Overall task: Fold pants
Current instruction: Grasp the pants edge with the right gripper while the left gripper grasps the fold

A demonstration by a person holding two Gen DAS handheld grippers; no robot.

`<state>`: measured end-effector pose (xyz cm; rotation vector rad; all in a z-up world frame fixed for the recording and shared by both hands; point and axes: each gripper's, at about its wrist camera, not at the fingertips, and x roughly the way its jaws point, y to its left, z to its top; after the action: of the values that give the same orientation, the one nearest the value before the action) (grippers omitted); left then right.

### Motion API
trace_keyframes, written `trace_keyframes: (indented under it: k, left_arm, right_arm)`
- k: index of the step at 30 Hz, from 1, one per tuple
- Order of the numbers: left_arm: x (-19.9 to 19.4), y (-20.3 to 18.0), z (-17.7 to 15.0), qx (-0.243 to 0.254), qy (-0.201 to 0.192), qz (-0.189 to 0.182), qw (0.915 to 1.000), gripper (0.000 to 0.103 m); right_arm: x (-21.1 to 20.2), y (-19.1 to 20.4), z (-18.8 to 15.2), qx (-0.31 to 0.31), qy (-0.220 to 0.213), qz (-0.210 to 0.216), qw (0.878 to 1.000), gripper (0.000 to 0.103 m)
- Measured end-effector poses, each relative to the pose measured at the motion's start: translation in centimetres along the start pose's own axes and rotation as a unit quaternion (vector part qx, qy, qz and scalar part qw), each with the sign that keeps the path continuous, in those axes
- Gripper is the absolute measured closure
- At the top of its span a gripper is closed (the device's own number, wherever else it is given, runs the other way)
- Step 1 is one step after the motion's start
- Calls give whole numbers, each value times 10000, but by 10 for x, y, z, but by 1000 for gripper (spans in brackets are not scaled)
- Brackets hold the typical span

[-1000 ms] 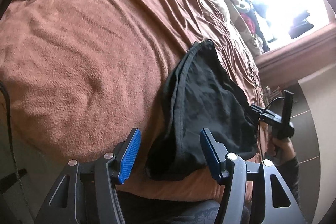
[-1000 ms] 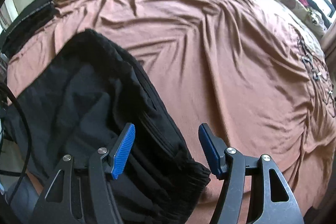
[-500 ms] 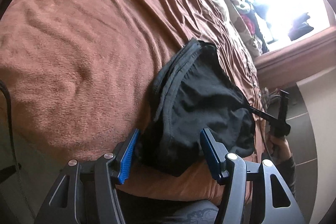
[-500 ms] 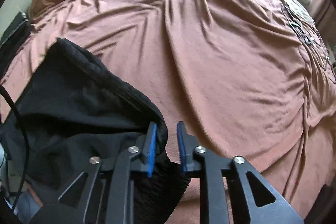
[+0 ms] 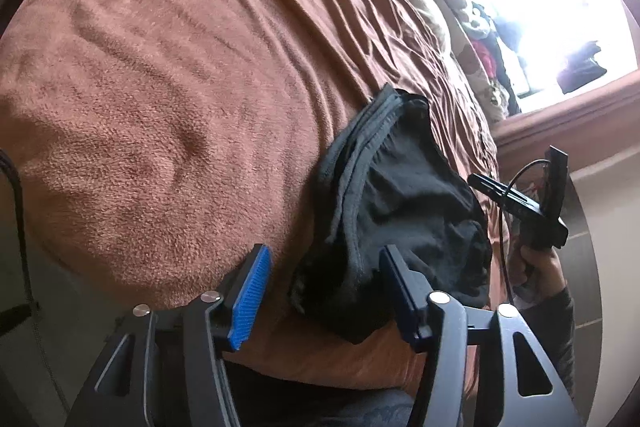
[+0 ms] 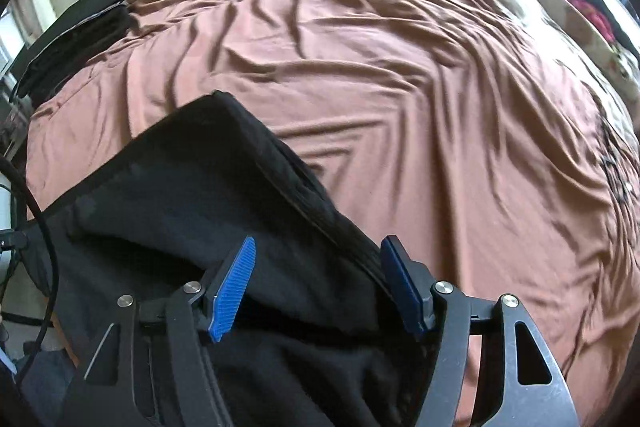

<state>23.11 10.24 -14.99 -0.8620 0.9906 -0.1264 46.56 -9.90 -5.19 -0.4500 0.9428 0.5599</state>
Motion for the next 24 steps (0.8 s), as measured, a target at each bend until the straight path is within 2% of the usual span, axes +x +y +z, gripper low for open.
trace_keyframes:
  k: [2,5,10,12,14,17,19,21,24]
  left_arm:
    - [2,-1,2,-67,5,43,10000,56]
    - [7,1,3,-259,73,94,9996,72]
    - [13,0,3,-364,128,187,9991,76]
    - [14,2,4,-441,137,186,9988,82]
    - [15,5,5,-534,138,184,9983,84]
    - [17,9,7,-693,157,131,9974,86]
    - [17,13,6,-762,172,101,9969,87]
    - [17,13,6,-753,184,104,9969,87]
    - [16,13,7,-761,236,85,9968,87]
  right_arm:
    - [6,3,6,-116,21,-11,9999,42]
    - [22,13,18,-339,135,-126,9993,42]
    - [48,25,32,-594,314,-283,9973,42]
    - [55,31,40,-680,306,-253,9969,42]
    - [62,40,47,-785,299,-225,9962,42]
    - [73,49,53,-956,360,-284,9944,60]
    - [81,52,57,-1017,395,-416,9932,81]
    - [86,51,61,-972,380,-417,9937,90]
    - [94,50,69,-897,347,-417,9945,94]
